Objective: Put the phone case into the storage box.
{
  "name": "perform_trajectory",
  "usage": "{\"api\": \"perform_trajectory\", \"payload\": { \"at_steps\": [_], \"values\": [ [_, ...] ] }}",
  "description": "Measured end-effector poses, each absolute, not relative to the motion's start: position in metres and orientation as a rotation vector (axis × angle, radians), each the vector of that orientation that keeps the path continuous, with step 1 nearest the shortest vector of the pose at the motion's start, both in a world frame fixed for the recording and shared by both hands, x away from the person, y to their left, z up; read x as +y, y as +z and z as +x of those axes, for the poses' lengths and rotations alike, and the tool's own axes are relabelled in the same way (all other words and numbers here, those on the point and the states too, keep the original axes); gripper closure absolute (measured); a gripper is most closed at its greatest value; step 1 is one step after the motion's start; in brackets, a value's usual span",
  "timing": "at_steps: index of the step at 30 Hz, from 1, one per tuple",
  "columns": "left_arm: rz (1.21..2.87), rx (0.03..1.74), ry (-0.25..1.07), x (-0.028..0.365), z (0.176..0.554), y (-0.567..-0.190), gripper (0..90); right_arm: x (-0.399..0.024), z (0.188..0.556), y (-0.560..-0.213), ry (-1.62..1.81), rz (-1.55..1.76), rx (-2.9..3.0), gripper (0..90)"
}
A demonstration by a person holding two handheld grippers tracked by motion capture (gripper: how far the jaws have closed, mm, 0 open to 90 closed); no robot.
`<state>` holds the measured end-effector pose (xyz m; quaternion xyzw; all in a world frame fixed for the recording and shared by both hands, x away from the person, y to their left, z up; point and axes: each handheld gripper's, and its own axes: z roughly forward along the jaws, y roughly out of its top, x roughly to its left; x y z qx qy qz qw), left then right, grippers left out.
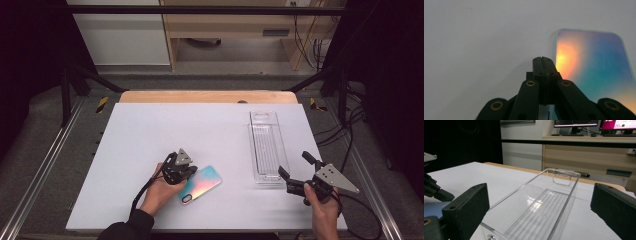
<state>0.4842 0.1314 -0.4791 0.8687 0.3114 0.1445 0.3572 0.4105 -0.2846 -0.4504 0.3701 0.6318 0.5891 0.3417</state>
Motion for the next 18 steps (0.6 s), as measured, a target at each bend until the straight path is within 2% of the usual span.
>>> {"api": "perform_trajectory", "payload": {
  "at_steps": [13, 18],
  "values": [
    [2.224, 0.799, 0.352, 0.128, 0.471, -0.481, 90.0, -0.285, 0.41, -0.45, 1.533, 0.965, 1.641, 2.2],
    [2.213, 0.781, 0.391, 0.128, 0.469, -0.479, 89.3, -0.285, 0.41, -0.45, 1.529, 0.964, 1.646, 2.2]
  ]
}}
